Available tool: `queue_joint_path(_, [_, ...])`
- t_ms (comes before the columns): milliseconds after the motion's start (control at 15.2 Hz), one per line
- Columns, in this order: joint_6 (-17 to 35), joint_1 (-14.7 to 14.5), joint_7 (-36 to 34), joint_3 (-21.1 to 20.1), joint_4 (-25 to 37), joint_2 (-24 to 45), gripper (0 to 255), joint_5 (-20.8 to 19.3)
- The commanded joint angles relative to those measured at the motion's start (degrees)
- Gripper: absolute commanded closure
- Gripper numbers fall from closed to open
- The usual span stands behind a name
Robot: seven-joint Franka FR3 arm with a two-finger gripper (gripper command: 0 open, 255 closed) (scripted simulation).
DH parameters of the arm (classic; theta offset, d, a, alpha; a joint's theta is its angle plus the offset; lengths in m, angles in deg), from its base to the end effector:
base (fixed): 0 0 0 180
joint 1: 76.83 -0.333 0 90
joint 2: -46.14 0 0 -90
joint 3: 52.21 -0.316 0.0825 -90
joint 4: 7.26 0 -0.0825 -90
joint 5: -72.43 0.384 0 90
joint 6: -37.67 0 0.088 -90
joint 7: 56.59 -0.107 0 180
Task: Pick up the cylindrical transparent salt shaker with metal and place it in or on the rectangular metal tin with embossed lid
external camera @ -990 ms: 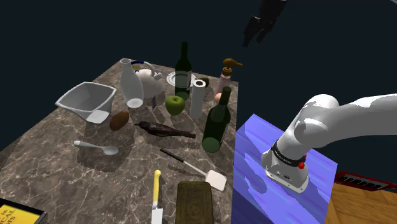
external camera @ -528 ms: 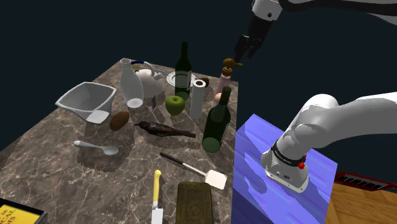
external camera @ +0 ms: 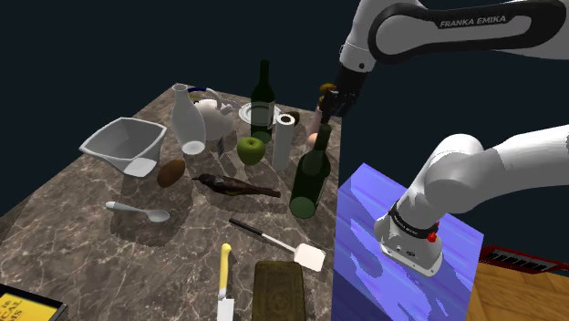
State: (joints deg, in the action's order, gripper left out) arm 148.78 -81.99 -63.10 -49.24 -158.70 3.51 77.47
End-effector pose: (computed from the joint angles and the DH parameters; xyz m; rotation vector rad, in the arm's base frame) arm 0.3287 0.0182 0.4724 -3.0175 0.1397 -0.0439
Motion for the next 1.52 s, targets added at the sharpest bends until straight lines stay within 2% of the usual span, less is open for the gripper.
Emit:
queue_joint_path(0, [2.5, -1.2, -0.3, -0.4, -1.6, 2.1, 0, 1.8])
queue_joint_path(594, [11.3, -2.7, 0.0, -1.0, -7.2, 5.9, 0, 4.0])
queue_joint_path(1122, [11.3, -2.7, 0.0, -1.0, -7.2, 5.9, 0, 4.0])
queue_joint_path(1188, [11.3, -2.7, 0.0, -1.0, -7.2, 5.9, 255, 4.0])
queue_joint_path(1452, [11.3, -2.7, 0.0, -1.0, -7.2, 5.9, 255, 4.0])
